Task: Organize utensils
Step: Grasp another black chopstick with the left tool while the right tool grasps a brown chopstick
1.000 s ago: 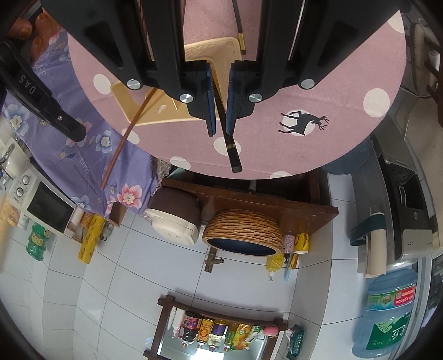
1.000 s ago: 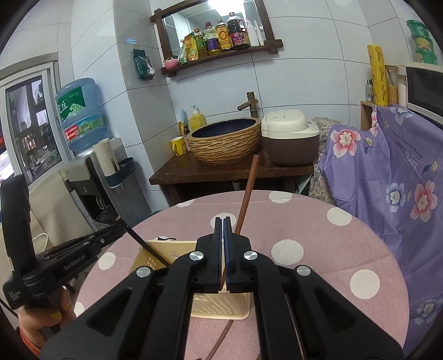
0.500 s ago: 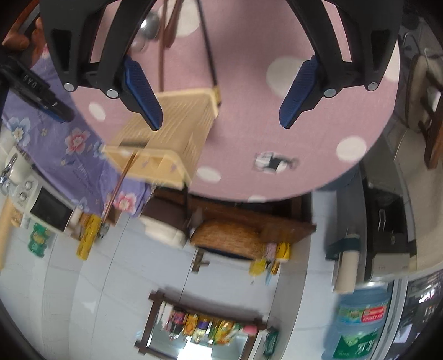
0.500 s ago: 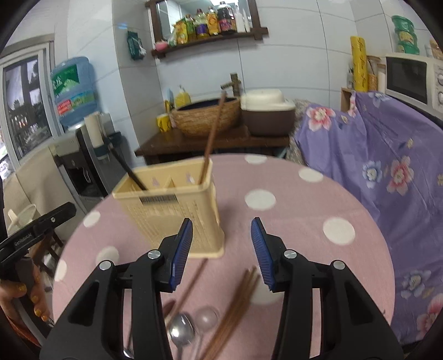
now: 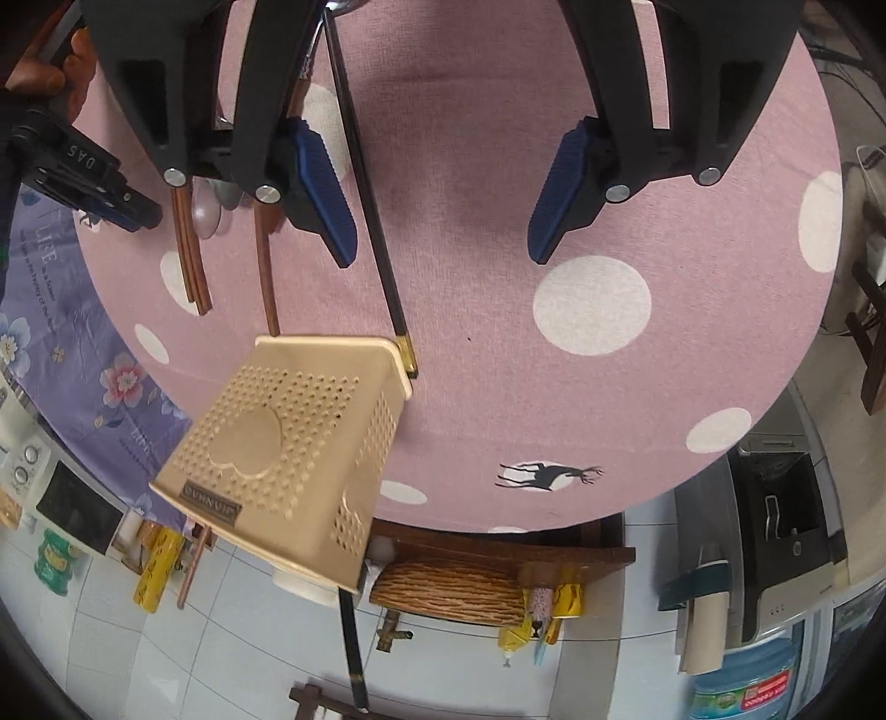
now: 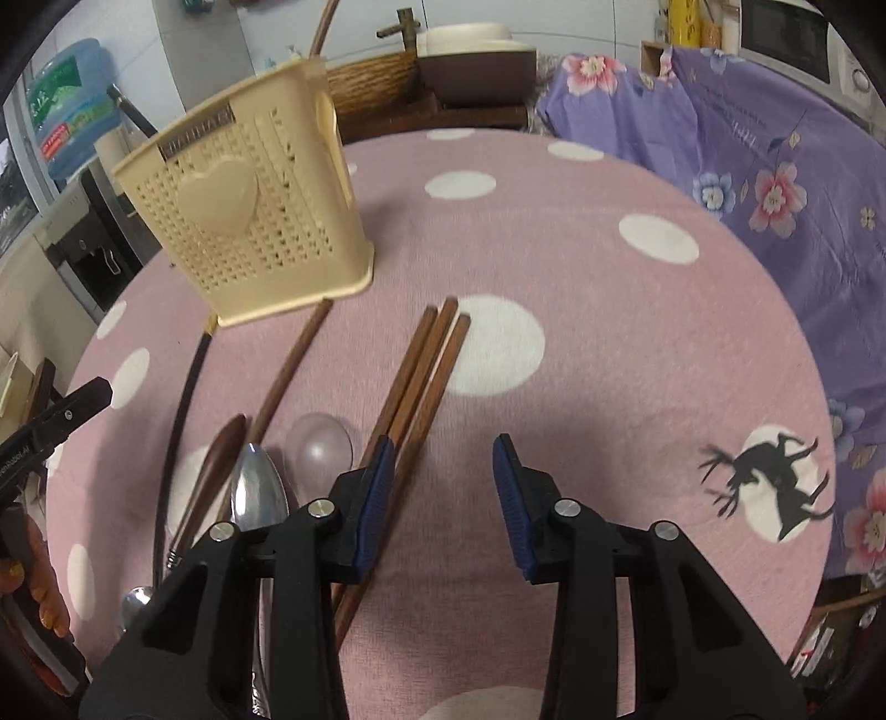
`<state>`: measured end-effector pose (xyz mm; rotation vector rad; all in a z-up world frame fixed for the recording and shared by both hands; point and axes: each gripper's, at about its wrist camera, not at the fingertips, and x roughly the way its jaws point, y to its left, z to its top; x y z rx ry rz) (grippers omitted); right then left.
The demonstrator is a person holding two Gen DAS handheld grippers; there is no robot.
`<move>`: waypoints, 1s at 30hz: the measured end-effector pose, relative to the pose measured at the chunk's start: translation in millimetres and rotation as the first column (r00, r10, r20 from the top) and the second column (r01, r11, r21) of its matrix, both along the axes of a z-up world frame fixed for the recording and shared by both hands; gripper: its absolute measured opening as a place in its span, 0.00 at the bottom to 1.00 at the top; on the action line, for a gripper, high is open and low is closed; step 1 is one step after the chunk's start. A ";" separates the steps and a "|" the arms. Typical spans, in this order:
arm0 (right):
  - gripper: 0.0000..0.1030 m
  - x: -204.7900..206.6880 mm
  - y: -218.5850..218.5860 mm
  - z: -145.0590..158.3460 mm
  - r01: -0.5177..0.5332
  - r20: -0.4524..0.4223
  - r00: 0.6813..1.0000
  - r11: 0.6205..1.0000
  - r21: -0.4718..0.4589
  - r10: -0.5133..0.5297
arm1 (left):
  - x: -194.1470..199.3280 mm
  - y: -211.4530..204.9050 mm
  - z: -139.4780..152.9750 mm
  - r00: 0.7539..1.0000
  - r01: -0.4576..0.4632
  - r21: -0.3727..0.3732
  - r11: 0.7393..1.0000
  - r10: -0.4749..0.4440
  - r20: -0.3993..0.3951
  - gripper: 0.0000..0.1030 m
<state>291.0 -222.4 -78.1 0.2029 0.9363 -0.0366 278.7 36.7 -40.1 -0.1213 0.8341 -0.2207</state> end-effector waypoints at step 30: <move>0.17 41.5 -15.4 -3.3 0.095 -0.070 0.993 0.994 0.053 -0.092 | 51.7 -36.1 -19.8 0.997 0.032 0.090 0.995 -0.025 -0.076 0.49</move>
